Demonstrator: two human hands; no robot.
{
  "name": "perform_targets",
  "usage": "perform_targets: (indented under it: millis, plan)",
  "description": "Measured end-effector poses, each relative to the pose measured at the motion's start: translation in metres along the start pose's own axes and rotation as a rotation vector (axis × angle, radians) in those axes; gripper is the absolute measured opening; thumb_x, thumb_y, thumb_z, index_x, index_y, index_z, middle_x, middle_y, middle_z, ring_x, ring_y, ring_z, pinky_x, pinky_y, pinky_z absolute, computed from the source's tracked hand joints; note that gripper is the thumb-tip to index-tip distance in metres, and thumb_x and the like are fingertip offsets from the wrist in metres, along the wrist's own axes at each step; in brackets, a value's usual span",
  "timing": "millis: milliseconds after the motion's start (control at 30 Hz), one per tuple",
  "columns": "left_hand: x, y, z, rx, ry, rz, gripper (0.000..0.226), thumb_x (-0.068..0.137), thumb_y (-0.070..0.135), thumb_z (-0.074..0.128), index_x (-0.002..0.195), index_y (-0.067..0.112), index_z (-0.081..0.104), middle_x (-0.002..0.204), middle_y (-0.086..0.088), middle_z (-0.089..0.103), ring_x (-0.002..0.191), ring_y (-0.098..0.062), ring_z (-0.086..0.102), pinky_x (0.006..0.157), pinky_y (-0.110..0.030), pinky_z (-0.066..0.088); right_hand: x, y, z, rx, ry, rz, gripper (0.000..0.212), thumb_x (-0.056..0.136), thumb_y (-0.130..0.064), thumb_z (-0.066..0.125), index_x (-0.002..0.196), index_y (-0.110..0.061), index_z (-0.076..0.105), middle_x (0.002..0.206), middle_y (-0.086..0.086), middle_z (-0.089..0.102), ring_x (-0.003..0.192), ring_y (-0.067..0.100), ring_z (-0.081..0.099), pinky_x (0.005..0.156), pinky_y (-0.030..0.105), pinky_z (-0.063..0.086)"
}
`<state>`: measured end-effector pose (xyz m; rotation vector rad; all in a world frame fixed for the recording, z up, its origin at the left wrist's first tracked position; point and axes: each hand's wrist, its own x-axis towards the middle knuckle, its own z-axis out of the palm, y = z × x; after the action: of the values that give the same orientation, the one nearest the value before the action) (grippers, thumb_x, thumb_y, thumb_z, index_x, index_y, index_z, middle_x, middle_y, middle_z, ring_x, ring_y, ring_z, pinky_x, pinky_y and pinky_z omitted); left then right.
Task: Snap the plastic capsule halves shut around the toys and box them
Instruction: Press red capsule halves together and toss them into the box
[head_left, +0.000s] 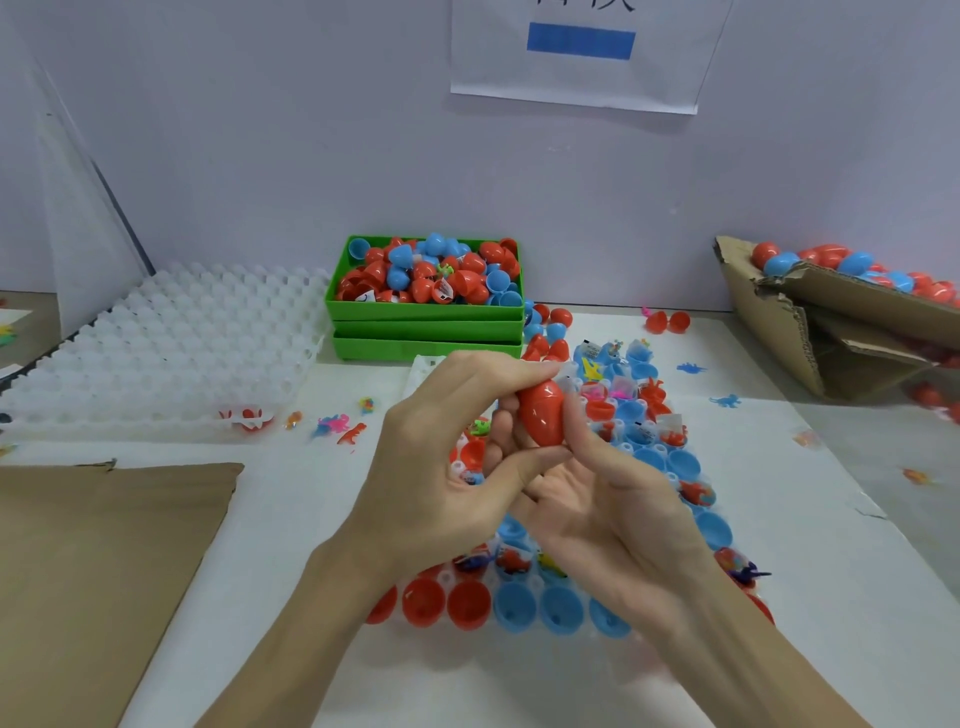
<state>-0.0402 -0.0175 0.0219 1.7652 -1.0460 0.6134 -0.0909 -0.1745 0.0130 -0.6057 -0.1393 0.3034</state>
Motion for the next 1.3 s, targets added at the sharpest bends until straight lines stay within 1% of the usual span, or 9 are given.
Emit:
perform_targets:
  millis: [367, 500, 667, 733, 833, 933, 1033, 1167, 1300]
  plan:
    - [-0.001, 0.004, 0.003, -0.011, -0.017, -0.016, 0.045, 0.089, 0.024, 0.081, 0.129, 0.009, 0.067, 0.121, 0.007, 0.066, 0.116, -0.014, 0.063, 0.101, -0.024, 0.049, -0.002, -0.002, 0.002, 0.070, 0.003, 0.013, 0.032, 0.087, -0.018, 0.081, 0.110, 0.004, 0.076, 0.105, 0.014, 0.073, 0.105, 0.023, 0.072, 0.097, 0.031, 0.056]
    - [-0.001, 0.002, 0.004, -0.025, -0.023, -0.044, 0.045, 0.091, 0.026, 0.077, 0.130, 0.007, 0.066, 0.125, 0.003, 0.067, 0.121, -0.015, 0.063, 0.103, -0.024, 0.049, -0.001, -0.001, 0.003, 0.079, -0.021, 0.011, 0.028, 0.095, -0.019, 0.075, 0.113, 0.002, 0.075, 0.107, 0.012, 0.072, 0.107, 0.022, 0.071, 0.099, 0.029, 0.054]
    - [-0.002, -0.001, 0.008, -0.054, -0.044, -0.099, 0.048, 0.093, 0.020, 0.077, 0.138, 0.010, 0.062, 0.135, 0.004, 0.064, 0.131, -0.021, 0.060, 0.110, -0.039, 0.049, 0.000, -0.008, 0.003, -0.096, 0.025, -0.075, 0.029, 0.098, -0.026, 0.070, 0.116, -0.005, 0.076, 0.112, 0.010, 0.072, 0.112, 0.020, 0.069, 0.099, 0.029, 0.053]
    - [-0.002, -0.003, 0.008, -0.055, -0.040, -0.120, 0.048, 0.095, 0.019, 0.076, 0.141, 0.013, 0.060, 0.140, 0.007, 0.062, 0.134, -0.021, 0.058, 0.111, -0.040, 0.047, 0.001, -0.012, 0.001, -0.180, 0.048, -0.121, 0.031, 0.098, -0.026, 0.068, 0.119, -0.004, 0.075, 0.120, 0.014, 0.072, 0.119, 0.023, 0.068, 0.099, 0.031, 0.054]
    - [-0.001, -0.007, 0.007, -0.094, -0.033, -0.151, 0.047, 0.098, 0.014, 0.070, 0.144, 0.015, 0.058, 0.147, 0.008, 0.059, 0.141, -0.020, 0.052, 0.115, -0.039, 0.044, 0.000, -0.015, 0.000, -0.271, 0.077, -0.217, 0.032, 0.100, -0.017, 0.062, 0.128, -0.003, 0.070, 0.134, 0.020, 0.067, 0.128, 0.032, 0.064, 0.099, 0.034, 0.055]
    - [0.000, -0.010, 0.006, -0.076, -0.050, -0.163, 0.044, 0.101, 0.018, 0.066, 0.144, 0.017, 0.058, 0.147, 0.009, 0.059, 0.141, -0.018, 0.051, 0.114, -0.036, 0.044, 0.001, -0.015, 0.000, -0.471, 0.243, -0.354, 0.032, 0.091, -0.020, 0.074, 0.123, -0.012, 0.075, 0.127, 0.015, 0.072, 0.122, 0.028, 0.068, 0.097, 0.032, 0.057]
    - [-0.002, -0.010, 0.007, -0.071, -0.044, -0.180, 0.042, 0.101, 0.021, 0.063, 0.142, 0.016, 0.060, 0.139, 0.010, 0.063, 0.134, -0.013, 0.055, 0.111, -0.028, 0.044, 0.000, -0.013, 0.003, -0.576, 0.299, -0.409, 0.034, 0.084, -0.030, 0.079, 0.115, -0.016, 0.077, 0.120, 0.011, 0.075, 0.118, 0.025, 0.070, 0.096, 0.029, 0.058]
    - [-0.002, -0.007, 0.008, -0.053, -0.019, -0.192, 0.042, 0.099, 0.025, 0.066, 0.141, 0.019, 0.062, 0.135, 0.014, 0.065, 0.129, -0.008, 0.057, 0.109, -0.022, 0.043, -0.002, -0.016, 0.004, -0.600, 0.300, -0.412, 0.027, 0.087, -0.029, 0.078, 0.112, -0.020, 0.078, 0.118, 0.011, 0.075, 0.117, 0.024, 0.070, 0.093, 0.026, 0.057]
    - [-0.002, -0.008, 0.010, -0.012, -0.035, -0.239, 0.052, 0.100, 0.041, 0.059, 0.150, 0.027, 0.053, 0.145, 0.023, 0.057, 0.140, -0.006, 0.049, 0.112, -0.019, 0.041, 0.004, -0.021, -0.002, -0.441, 0.288, -0.348, 0.025, 0.095, -0.017, 0.073, 0.118, -0.008, 0.075, 0.122, 0.018, 0.073, 0.116, 0.029, 0.071, 0.094, 0.031, 0.058]
